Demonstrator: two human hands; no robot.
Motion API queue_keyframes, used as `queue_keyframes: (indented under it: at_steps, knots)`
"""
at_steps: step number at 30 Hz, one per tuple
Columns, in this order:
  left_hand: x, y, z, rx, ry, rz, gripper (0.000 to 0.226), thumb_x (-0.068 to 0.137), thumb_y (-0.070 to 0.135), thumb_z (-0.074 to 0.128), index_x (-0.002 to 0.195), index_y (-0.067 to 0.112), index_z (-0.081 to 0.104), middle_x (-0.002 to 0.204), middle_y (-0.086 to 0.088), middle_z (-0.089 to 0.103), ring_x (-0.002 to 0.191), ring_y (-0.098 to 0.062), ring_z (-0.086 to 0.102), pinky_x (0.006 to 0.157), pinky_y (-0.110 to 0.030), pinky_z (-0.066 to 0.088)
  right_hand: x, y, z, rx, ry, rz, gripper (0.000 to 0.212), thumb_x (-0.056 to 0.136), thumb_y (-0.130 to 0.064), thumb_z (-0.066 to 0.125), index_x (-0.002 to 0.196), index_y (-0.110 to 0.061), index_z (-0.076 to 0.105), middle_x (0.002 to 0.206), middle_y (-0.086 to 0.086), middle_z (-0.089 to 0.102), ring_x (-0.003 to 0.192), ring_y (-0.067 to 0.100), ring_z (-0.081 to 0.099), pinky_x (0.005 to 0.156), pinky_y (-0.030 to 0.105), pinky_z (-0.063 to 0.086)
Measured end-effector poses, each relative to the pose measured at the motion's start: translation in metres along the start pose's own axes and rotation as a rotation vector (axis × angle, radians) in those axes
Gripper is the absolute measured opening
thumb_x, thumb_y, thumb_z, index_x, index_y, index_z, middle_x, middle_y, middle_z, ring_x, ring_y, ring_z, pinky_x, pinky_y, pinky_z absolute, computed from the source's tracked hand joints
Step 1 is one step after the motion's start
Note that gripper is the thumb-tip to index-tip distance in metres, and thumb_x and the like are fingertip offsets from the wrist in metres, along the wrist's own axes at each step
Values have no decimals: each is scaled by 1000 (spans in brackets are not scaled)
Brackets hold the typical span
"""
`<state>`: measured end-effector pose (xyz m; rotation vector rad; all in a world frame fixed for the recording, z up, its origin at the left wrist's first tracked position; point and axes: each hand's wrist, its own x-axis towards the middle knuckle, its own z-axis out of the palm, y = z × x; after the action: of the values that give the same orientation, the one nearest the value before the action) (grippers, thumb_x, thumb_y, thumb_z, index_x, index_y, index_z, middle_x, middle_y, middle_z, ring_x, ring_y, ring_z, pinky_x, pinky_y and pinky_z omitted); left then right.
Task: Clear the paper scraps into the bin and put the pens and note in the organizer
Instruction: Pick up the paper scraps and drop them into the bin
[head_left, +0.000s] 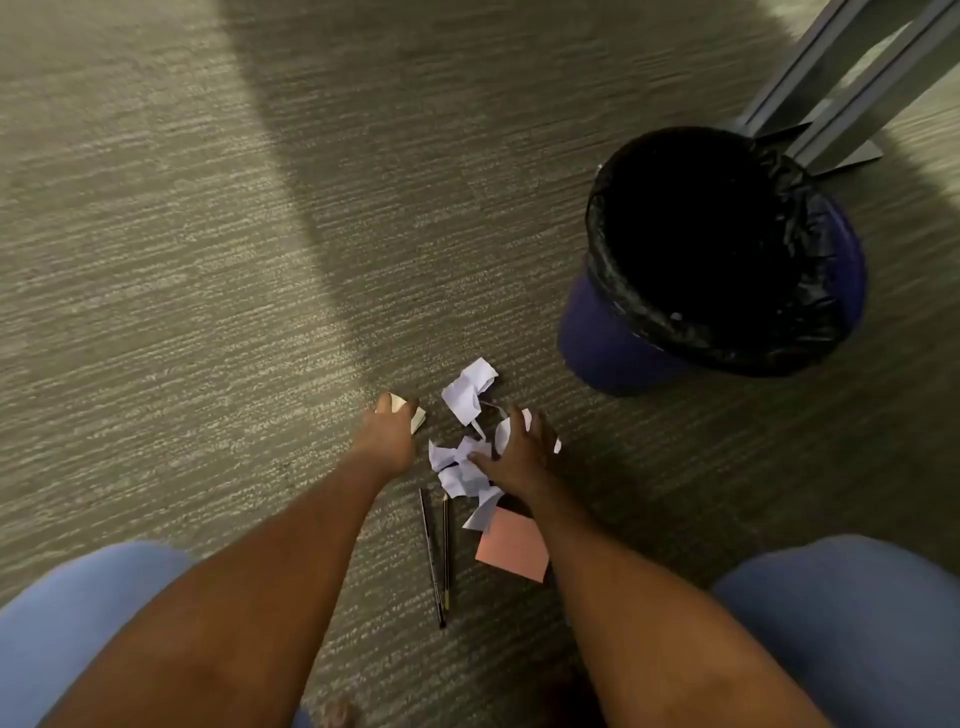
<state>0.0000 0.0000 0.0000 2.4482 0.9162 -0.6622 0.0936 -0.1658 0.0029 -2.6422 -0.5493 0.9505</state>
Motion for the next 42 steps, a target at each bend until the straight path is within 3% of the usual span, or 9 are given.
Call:
queue_keyframes:
  at_steps: [7,10,14,20,25,32,35,39,42]
  knots:
    - [18,-12,32,-33,66,-36,54,87,19,56,138,24,37,134,-21,36,118,-42,42,94,-49,44,5,0,36,-52,-5,57,110,64,-66,72,150,-28,13,159,13,6,145,37,10,113,56,25]
    - [19,-6,33,-113,151,-15,37,89,11,50,125,15,46,122,-22,41,110,-42,46,87,-49,46,5,-4,47,-163,63,13,90,73,-58,69,145,-26,26,155,11,18,140,34,21,108,51,33]
    - [22,-1,29,-203,192,0,23,89,2,45,112,0,49,118,-24,46,105,-40,49,86,-48,49,4,-6,55,-201,143,-11,48,90,-29,60,134,-25,43,150,9,31,134,30,32,105,42,37]
    - [28,-3,25,-211,161,0,26,85,-2,54,111,-1,56,116,-23,48,101,-39,52,87,-43,48,8,-1,60,-154,174,-22,35,93,-12,52,127,-19,50,138,13,39,127,31,40,105,40,39]
    - [30,3,15,-247,193,-35,30,83,1,61,113,0,59,119,-23,51,104,-38,55,87,-38,47,14,-1,55,-71,154,71,25,94,-13,49,113,-1,60,121,16,59,116,31,54,93,36,42]
    - [17,20,-22,-421,300,-121,33,78,6,69,109,0,60,117,-21,57,102,-33,58,81,-35,46,3,-19,-2,-93,31,78,34,87,-10,67,120,-2,62,124,15,65,115,28,61,98,36,51]
    - [12,30,-50,-498,405,-115,31,79,10,69,107,-2,62,112,-23,61,98,-36,60,78,-35,47,-4,-40,-43,-105,-15,31,36,90,-14,64,123,-2,60,127,15,62,118,28,59,99,33,49]
    - [7,55,-106,-662,620,-35,29,80,13,66,107,2,64,108,-19,66,97,-31,61,77,-31,46,-14,-76,-106,-39,-105,-39,31,84,-11,66,113,0,66,117,18,67,110,30,63,79,27,48]
    - [-1,86,-157,-795,756,69,26,77,12,67,104,8,66,101,-14,69,91,-27,64,75,-36,53,-27,-104,-157,-26,-45,-62,40,80,-17,74,116,-3,64,118,14,67,106,27,66,77,29,54]
